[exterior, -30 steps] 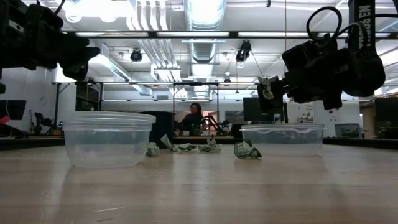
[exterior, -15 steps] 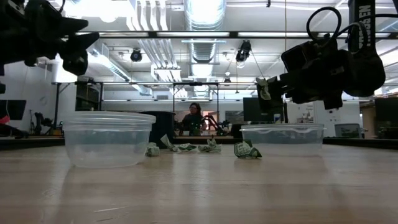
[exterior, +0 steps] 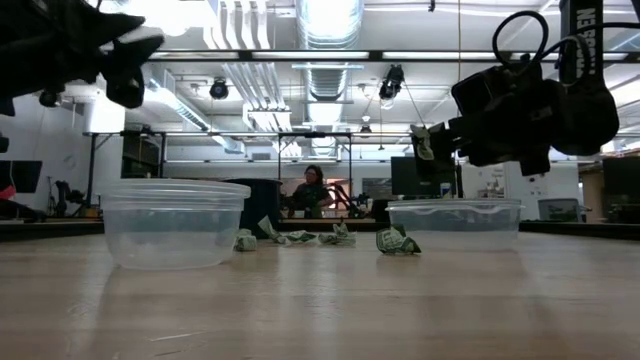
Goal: Pick and place Stevia / Truvia into bins
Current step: Put the white stevia packet into the top transparent container
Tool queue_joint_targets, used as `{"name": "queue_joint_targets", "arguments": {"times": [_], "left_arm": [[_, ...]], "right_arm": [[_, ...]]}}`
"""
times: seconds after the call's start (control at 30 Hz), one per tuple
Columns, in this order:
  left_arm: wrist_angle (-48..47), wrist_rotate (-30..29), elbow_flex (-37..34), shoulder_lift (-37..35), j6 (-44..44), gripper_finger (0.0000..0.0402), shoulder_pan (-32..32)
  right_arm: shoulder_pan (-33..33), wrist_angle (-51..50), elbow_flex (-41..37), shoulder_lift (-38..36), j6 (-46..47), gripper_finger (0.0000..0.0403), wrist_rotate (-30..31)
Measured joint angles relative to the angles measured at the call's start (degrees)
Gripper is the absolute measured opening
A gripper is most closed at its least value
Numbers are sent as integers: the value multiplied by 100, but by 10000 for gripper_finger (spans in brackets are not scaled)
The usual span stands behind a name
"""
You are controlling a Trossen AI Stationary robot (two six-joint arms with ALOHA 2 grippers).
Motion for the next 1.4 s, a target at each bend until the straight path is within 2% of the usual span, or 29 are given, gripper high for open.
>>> {"name": "queue_joint_targets", "arguments": {"times": [0.13,0.4,0.63,0.87,1.13,1.4], "left_arm": [[460,-653,-1,675,-11,141,0],[3026,-704,22,2636,-742,141,2],[3062,-692,746,4647,-893,141,2],[3483,-373,1678,6367,-469,141,-27],[3637,-348,2723,7690,-590,141,-213],[3641,-140,3503,8576,-602,141,-357]], "right_arm": [[0,0,35,0,0,233,1],[0,-2,39,2,3,228,1],[0,-4,36,2,15,227,1],[-2,-189,36,6,0,226,2],[-2,-299,36,11,-55,225,140],[-2,-289,41,11,-44,224,154]]}}
